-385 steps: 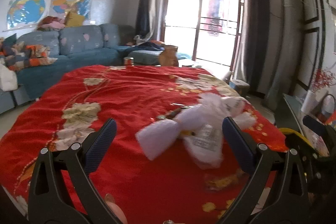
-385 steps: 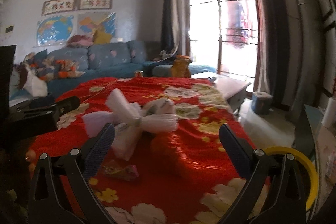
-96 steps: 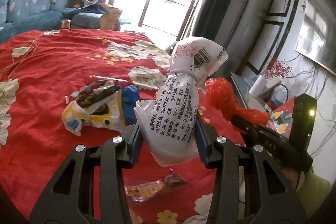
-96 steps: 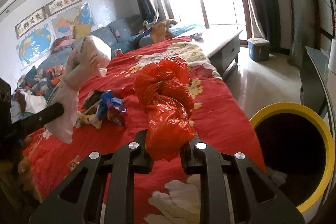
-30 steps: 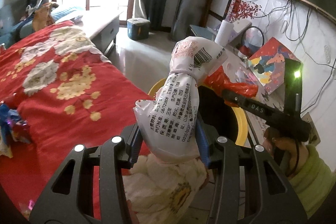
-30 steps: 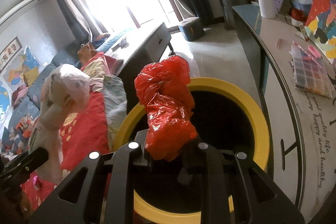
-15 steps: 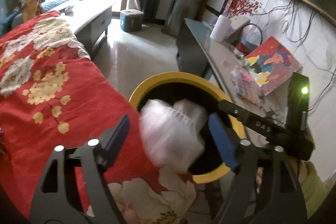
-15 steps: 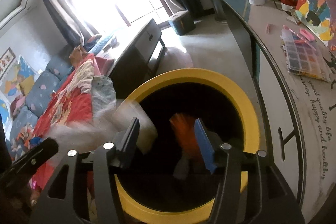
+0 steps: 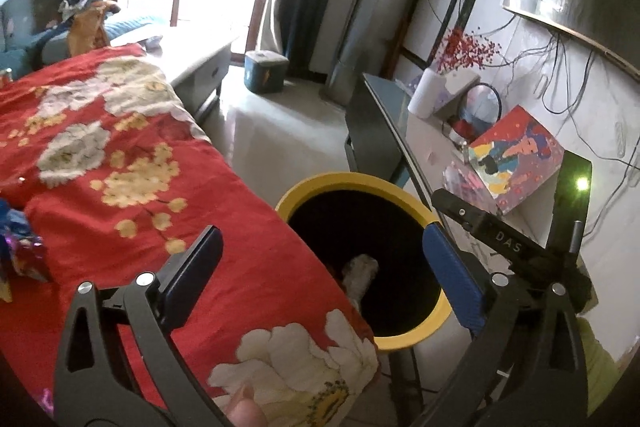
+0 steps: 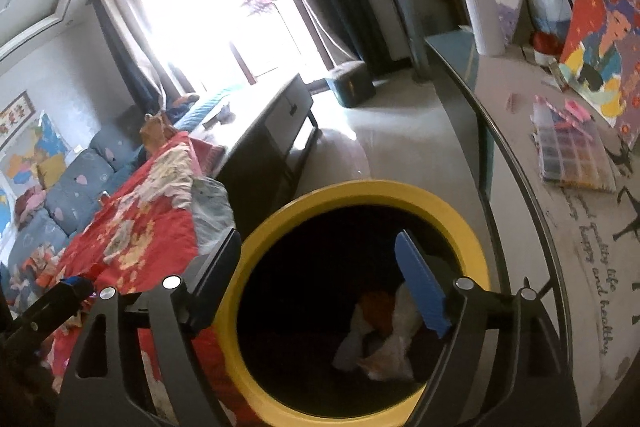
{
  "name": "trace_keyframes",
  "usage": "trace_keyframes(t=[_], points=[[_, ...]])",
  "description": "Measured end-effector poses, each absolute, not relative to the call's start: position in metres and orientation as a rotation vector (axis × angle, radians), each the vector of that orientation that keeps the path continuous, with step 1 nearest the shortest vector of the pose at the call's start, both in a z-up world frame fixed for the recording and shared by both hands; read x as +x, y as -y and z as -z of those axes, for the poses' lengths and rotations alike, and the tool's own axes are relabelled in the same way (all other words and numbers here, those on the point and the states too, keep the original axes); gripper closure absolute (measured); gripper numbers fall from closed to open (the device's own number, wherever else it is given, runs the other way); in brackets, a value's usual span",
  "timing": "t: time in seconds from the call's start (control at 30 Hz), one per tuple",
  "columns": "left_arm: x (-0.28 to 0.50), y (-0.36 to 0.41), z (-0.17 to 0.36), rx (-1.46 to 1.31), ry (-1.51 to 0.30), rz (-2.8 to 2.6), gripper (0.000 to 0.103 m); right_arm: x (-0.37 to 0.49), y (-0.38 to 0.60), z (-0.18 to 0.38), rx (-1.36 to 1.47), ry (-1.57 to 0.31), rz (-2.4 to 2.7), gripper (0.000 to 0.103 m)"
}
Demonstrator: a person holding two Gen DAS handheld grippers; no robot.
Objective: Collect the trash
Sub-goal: 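Move both grippers back over the wrapper pile on the bedspread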
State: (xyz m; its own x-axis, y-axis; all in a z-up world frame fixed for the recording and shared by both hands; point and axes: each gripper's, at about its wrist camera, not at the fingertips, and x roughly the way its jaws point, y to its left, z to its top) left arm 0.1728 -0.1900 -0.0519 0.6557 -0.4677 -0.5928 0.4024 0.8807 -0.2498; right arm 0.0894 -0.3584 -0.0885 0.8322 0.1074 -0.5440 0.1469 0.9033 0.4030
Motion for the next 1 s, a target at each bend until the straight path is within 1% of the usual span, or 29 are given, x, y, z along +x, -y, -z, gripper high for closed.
trace_keyframes(t=[0.3,1.0], points=[[0.161,0.164,0.037,-0.104,-0.64,0.433,0.011,0.087,0.331,0.07,0.408,-0.566,-0.036,0.024],[0.139,0.08,0.017,-0.18,-0.544,0.252,0.011,0.085,0.243,0.048,0.295,-0.572,-0.224,0.024]])
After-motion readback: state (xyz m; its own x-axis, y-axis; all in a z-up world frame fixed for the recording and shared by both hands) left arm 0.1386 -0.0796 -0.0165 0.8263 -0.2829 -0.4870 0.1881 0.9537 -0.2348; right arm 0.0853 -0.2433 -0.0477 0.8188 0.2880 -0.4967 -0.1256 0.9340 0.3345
